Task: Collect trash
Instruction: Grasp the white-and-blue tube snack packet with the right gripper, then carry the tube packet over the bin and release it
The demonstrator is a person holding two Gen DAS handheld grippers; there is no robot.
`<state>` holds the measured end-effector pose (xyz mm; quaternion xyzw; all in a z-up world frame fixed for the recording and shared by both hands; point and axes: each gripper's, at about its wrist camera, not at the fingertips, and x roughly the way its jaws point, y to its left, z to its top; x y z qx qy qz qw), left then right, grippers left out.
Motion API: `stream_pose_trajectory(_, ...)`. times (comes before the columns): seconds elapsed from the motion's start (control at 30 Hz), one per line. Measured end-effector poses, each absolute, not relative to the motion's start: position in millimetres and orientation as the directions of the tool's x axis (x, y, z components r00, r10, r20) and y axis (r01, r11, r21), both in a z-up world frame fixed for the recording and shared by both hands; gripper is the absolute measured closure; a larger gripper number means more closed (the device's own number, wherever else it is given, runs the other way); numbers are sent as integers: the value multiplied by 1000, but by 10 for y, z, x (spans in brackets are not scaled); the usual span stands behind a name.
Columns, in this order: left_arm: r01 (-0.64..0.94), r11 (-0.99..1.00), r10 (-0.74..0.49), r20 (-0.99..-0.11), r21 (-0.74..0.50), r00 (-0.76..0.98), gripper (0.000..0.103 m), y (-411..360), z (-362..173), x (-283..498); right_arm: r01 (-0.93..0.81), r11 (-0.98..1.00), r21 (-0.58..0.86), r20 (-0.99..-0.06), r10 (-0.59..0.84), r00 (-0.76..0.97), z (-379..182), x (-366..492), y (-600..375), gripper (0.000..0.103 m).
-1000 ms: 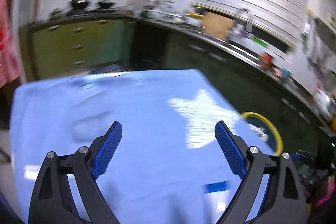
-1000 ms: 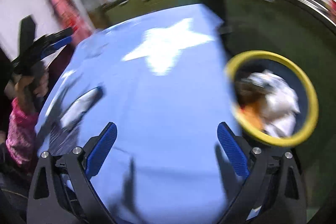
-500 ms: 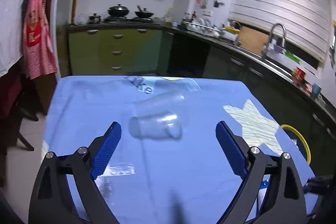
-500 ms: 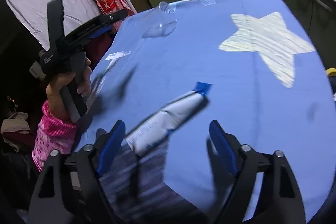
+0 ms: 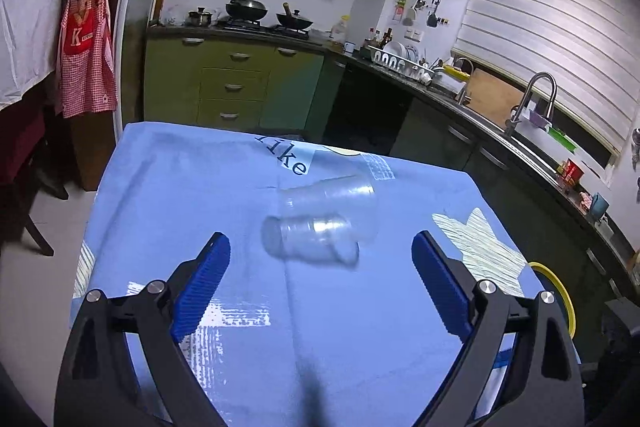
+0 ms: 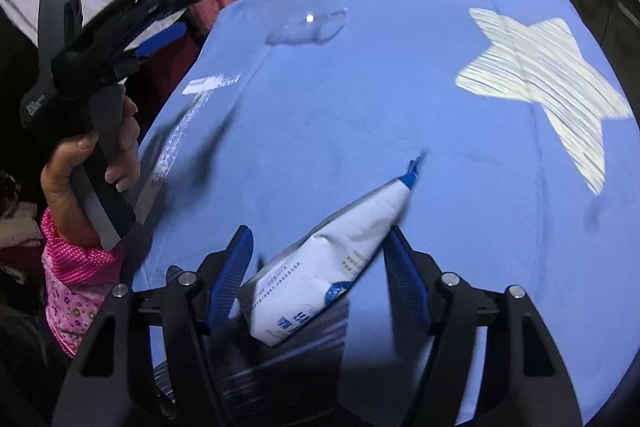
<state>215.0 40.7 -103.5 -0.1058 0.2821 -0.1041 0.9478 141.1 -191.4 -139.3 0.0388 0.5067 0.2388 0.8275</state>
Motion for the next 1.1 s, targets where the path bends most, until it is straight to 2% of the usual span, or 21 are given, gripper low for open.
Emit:
stream_pose_trajectory(0.27, 131, 957, -251, -511, -260, 822, 12, 395, -1024, 2142, -385, 890, 245, -841, 393, 371, -1391, 1612, -1734, 47)
stream_pose_trajectory(0.33, 132, 956, -254, -513, -262, 820, 11, 393, -1025, 2143, -387, 894, 227, -849, 376, 371, -1387, 1650, -1718, 58)
stream_pose_trajectory(0.47, 137, 956, -257, -514, -260, 818, 11, 369, -1032, 2137, -394, 894, 213, -857, 364, 364, -1386, 1687, -1697, 71)
stream_pose_trajectory(0.5, 139, 956, -259, -515, -259, 817, 11, 372, -1037, 2143, -399, 891, 215, -857, 368, 361, -1387, 1691, -1688, 78)
stream_pose_trajectory(0.67, 144, 956, -261, -517, -257, 815, 11, 356, -1048, 2146, -408, 887, 214, -849, 376, 372, -1359, 1661, -1714, 84)
stream_pose_trajectory(1.1, 148, 957, -262, -523, -249, 811, 11, 345, -1061, 2139, -363, 892, 270, -790, 421, 446, -1051, 1401, -2169, 85)
